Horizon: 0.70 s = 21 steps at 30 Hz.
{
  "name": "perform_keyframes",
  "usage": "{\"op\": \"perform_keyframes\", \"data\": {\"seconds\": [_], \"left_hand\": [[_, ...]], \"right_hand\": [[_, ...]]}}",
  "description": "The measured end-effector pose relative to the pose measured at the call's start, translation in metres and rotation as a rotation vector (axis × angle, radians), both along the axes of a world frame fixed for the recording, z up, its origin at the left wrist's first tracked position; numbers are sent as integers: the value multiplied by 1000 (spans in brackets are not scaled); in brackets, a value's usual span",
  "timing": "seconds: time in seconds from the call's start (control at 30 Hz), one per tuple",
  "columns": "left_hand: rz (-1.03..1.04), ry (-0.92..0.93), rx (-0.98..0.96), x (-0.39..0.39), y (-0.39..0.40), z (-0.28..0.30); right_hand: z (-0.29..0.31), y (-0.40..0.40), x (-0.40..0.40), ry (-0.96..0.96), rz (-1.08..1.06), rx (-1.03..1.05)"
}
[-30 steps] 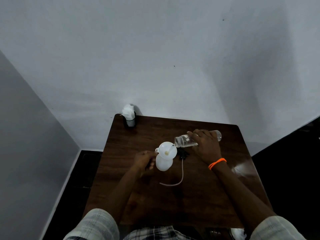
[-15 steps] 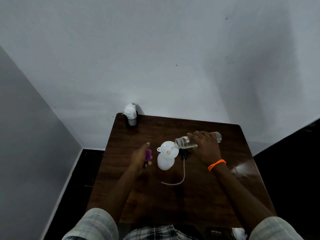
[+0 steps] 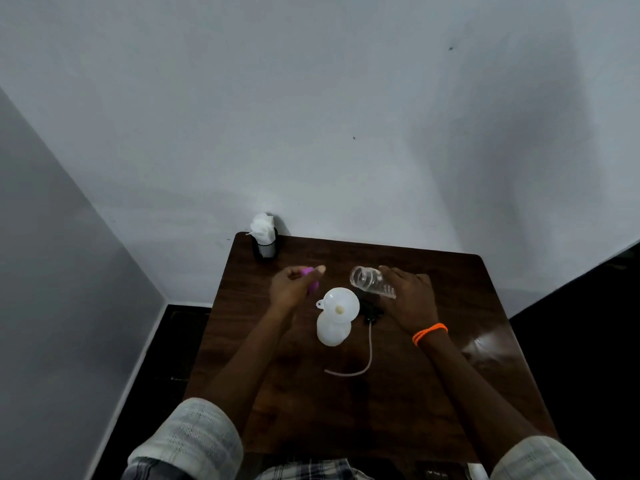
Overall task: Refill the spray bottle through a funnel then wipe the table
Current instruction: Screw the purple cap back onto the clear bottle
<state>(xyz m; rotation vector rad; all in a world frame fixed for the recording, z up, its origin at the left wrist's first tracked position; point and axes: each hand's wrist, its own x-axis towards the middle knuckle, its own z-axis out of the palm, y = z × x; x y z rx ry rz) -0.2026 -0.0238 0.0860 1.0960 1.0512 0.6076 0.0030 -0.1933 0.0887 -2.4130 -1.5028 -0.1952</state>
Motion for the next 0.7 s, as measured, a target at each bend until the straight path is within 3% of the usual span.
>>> {"op": "perform_keyframes", "data": {"seconds": [0.27, 0.4, 0.7], "left_hand": [[-246, -79, 516, 45, 11, 58], [-283, -116, 549, 58, 17, 74], [-422, -133, 688, 62, 24, 95]], "right_hand": [[42, 18, -17, 321, 70, 299], [53, 28, -26, 580, 20, 368], [62, 46, -29, 749, -42, 402]]}}
